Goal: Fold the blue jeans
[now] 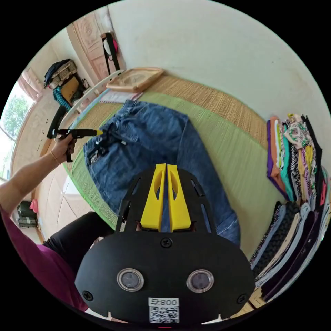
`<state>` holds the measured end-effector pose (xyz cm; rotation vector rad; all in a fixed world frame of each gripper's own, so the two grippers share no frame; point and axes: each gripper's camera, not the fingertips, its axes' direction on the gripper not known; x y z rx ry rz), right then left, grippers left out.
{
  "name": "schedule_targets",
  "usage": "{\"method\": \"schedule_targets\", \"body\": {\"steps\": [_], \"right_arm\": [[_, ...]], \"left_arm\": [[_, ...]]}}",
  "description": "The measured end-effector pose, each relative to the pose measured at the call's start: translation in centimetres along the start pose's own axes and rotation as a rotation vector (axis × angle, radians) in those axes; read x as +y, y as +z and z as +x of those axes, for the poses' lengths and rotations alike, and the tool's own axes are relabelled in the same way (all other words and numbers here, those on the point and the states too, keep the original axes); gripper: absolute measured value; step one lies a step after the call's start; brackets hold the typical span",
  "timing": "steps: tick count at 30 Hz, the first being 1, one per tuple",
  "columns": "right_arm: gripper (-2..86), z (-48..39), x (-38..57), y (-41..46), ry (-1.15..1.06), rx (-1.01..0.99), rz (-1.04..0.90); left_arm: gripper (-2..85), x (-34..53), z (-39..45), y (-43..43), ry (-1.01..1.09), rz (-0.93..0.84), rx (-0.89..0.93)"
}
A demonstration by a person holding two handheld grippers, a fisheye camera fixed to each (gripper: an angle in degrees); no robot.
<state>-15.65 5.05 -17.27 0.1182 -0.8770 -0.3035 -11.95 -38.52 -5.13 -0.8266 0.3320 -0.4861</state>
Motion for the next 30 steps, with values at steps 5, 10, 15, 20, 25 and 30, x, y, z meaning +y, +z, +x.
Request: {"method": "schedule_targets", "body": {"steps": [5,10,15,20,25,30], "right_arm": [[4.0,-0.8,9.3,2.6,0.154,0.022,-0.096],[8.2,2.2,14.4,0.2,0.315,0.104,-0.073],[9.1,5.2,16.4,0.4,0.38,0.177,-0.129],[11.1,7.6,17.5,-0.2,0.363,0.216,-0.062],[12.9,7.6,17.7,1.2,0.219,0.092,-0.09],[11.6,11.2,20.3,-0.4,0.268,0.171,0.028]], "left_arm": [[0.5,3.6,-0.3,2.1,0.061,-0.043,-0.104],[0.1,6.7,-0.4,2.7,0.069,-0.068,-0.115],[0.0,9.4,-1.4,3.0,0.026,-0.065,-0.12],[0.6,10.2,0.6,3.1,0.073,0.014,-0.094],[2.7,8.2,7.6,8.1,0.221,-0.031,0.164],[5.2,6.6,15.0,18.2,0.293,-0.201,0.435]]}}
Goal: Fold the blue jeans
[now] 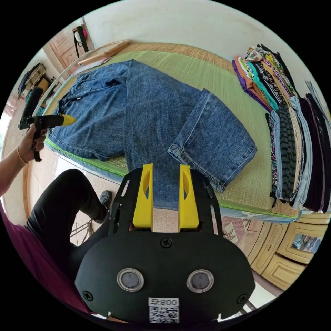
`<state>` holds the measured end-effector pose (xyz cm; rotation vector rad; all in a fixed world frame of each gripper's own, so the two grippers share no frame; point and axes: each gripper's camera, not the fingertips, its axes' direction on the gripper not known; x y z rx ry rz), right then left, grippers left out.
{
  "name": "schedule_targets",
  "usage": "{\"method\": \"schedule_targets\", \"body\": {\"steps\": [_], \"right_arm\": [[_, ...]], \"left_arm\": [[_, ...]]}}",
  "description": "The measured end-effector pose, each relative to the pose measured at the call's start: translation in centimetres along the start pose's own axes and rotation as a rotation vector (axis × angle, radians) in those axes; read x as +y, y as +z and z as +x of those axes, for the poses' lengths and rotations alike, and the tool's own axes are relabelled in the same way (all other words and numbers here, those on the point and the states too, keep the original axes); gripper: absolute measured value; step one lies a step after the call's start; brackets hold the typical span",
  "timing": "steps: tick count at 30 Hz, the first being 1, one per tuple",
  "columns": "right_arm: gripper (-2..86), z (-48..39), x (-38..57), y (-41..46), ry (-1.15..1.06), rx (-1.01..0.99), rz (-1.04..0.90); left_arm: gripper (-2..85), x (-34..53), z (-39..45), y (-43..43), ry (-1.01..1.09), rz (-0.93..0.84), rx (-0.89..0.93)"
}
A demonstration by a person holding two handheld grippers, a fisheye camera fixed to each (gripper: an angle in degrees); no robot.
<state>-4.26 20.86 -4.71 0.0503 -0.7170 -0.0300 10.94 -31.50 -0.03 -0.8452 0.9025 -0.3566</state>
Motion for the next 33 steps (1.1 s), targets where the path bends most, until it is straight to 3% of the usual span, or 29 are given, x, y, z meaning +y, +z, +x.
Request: {"method": "schedule_targets", "body": {"steps": [6,16,21,28,30,33], "right_arm": [[11.7,4.9,0.0,3.0,-0.051,0.044,-0.055],[9.4,11.1,1.3,5.2,-0.1,-0.023,-0.064],[3.5,19.1,2.9,3.1,0.073,-0.202,-0.002],[2.6,27.1,7.1,3.0,0.189,-0.322,0.007],[2.6,28.8,8.3,3.4,0.218,-0.349,0.006],[2.5,31.4,9.4,2.7,0.262,-0.414,0.057]], "left_arm": [[7.2,-1.5,1.2,12.0,-0.038,-0.184,0.168],[1.2,-3.3,-0.8,16.8,-0.114,-0.102,0.253],[0.6,-4.9,0.9,15.8,-0.047,-0.01,0.425],[0.8,-17.9,7.8,12.5,0.215,0.263,0.632],[1.2,-23.4,9.3,13.2,0.144,0.338,0.649],[2.3,-32.7,11.0,16.6,0.092,0.258,0.487]]}}
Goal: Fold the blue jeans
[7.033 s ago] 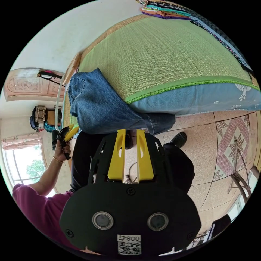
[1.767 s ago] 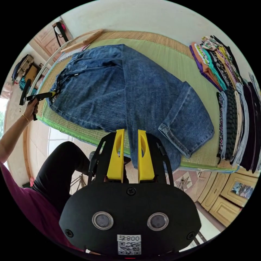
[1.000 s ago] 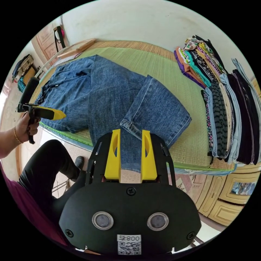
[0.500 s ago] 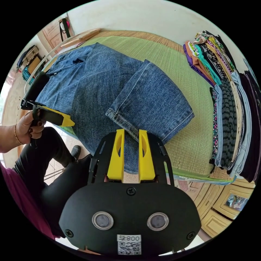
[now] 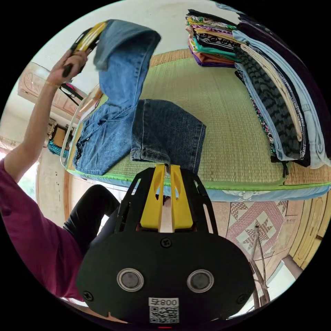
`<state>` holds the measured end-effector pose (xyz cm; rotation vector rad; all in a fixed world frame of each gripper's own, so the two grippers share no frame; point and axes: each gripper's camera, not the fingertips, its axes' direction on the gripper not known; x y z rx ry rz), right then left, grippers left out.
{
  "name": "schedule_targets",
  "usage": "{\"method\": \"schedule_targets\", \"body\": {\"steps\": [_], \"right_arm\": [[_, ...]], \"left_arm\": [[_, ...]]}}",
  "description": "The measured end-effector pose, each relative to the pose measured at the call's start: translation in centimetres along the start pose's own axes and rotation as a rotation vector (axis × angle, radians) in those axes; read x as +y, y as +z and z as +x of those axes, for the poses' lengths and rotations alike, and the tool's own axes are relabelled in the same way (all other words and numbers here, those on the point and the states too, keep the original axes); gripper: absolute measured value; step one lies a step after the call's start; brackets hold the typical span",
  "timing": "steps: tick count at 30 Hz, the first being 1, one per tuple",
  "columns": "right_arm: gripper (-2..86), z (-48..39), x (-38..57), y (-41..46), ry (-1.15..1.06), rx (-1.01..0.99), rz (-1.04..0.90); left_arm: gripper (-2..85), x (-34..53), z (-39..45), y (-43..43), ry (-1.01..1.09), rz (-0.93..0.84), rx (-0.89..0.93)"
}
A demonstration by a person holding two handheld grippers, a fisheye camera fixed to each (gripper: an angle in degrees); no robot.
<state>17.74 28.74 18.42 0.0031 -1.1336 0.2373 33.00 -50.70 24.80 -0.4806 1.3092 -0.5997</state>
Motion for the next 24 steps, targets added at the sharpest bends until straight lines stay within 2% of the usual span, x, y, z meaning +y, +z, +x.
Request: {"method": "schedule_targets", "body": {"steps": [2,6,9,11,16,24], "right_arm": [[2.4,1.5,-0.1,-1.6,0.018,-0.04,0.042],[2.1,5.9,-1.6,-5.0,0.05,-0.133,0.089],[1.9,8.2,-3.0,-6.6,0.034,-0.135,0.112],[1.8,9.0,-3.9,-6.9,0.016,-0.098,0.101],[1.7,10.4,-6.3,-6.9,-0.026,-0.033,0.07],[1.6,11.3,-11.0,-11.4,-0.012,0.035,0.106]], "left_arm": [[4.3,-2.3,-1.9,2.4,-0.041,-0.058,-0.187],[6.4,0.0,-3.5,2.6,0.039,-0.072,-0.201],[7.5,5.2,-6.1,2.2,0.087,-0.215,-0.279],[8.2,10.1,-9.4,1.2,0.028,-0.308,-0.418],[8.7,16.4,-13.9,0.7,-0.091,-0.447,-0.575],[2.5,18.6,-12.6,4.5,-0.063,-0.478,-0.585]]}}
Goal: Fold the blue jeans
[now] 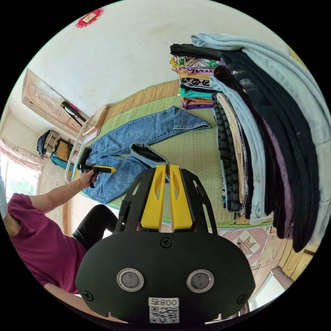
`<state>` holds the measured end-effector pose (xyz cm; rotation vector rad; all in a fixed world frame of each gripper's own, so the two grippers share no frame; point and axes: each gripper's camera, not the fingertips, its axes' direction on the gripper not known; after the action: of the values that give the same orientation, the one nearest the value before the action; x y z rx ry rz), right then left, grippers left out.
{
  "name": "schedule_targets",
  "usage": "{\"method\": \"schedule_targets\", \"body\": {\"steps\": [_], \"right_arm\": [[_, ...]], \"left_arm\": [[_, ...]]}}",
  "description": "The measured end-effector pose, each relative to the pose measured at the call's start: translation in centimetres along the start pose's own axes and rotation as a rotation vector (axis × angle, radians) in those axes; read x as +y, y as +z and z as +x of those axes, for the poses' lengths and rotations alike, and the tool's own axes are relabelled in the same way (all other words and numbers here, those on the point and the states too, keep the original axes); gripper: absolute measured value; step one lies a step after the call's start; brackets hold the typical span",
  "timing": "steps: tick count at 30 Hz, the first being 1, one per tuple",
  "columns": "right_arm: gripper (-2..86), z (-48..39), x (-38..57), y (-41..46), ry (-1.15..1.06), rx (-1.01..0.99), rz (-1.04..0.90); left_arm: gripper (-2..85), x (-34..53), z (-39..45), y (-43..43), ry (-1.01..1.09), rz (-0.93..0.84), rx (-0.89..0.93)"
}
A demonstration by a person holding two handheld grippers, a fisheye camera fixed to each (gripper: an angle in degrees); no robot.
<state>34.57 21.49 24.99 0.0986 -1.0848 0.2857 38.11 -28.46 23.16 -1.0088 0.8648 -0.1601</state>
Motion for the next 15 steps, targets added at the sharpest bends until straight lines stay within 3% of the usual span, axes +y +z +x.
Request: {"method": "schedule_targets", "body": {"steps": [5,11,15], "right_arm": [[1.6,-0.7,-4.7,-3.2,-0.021,0.021,-0.021],[1.7,-0.1,-5.9,-0.3,-0.003,0.043,-0.119],[1.6,2.6,-4.7,0.5,0.071,-0.039,-0.106]], "left_arm": [[3.6,0.9,3.8,0.2,0.101,0.031,-0.001],[7.9,-0.8,10.2,-0.4,0.285,0.193,-0.13],[9.7,-5.1,13.9,3.0,0.426,0.093,-0.247]]}}
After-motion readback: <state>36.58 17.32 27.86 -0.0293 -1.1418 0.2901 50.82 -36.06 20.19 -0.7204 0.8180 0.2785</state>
